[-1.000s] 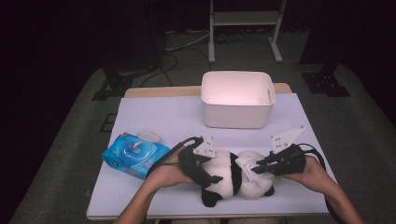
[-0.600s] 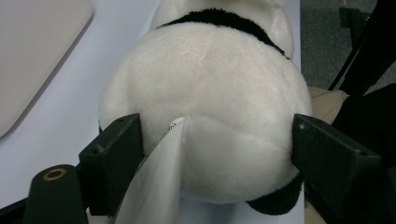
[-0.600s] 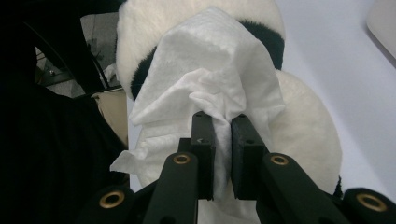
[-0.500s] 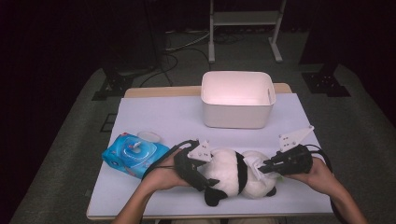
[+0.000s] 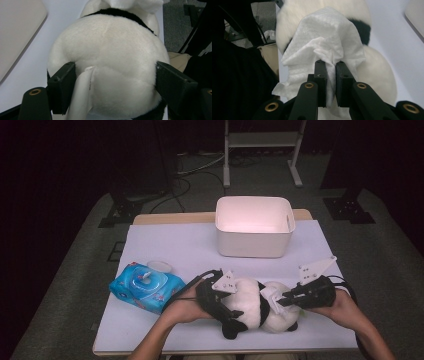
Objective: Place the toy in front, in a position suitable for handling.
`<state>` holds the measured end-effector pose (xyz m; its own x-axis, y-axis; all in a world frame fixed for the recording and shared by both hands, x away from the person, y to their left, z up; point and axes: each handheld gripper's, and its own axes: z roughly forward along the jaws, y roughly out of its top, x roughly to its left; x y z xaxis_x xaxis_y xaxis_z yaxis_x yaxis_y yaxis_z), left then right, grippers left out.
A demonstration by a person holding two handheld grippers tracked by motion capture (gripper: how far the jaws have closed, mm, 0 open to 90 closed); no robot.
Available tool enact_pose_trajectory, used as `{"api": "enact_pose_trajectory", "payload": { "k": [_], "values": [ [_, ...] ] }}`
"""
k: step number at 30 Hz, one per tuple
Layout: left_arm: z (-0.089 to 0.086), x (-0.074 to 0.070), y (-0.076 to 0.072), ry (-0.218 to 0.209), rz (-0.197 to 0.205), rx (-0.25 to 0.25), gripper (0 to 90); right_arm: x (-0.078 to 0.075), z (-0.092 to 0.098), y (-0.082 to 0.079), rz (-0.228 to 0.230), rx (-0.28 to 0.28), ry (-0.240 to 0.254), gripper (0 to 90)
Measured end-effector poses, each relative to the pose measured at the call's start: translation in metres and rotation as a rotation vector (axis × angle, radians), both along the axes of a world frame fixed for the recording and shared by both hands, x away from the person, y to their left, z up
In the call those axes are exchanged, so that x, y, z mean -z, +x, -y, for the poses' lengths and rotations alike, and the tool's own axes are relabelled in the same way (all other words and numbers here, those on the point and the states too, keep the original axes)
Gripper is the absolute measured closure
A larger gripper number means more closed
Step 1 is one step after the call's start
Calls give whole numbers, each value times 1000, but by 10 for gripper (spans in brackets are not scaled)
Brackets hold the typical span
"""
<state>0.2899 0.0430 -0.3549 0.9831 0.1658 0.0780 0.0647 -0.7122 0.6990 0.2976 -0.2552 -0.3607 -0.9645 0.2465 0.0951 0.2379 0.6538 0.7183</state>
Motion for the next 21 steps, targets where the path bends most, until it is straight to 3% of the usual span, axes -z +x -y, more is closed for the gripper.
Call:
{"api": "enact_pose_trajectory", "payload": {
  "k": [3,11,21],
  "values": [
    [1,2,-1,-13,-9,5,213,-3,-11,-1,11,-25,2,804],
    [-1,5,-1,4,-3,10,213,-6,-33,-6,37,-74,-5,801],
    [-1,7,-2,-13,-4,8,213,1,-11,-14,18,-28,-56,810]
  ]
}}
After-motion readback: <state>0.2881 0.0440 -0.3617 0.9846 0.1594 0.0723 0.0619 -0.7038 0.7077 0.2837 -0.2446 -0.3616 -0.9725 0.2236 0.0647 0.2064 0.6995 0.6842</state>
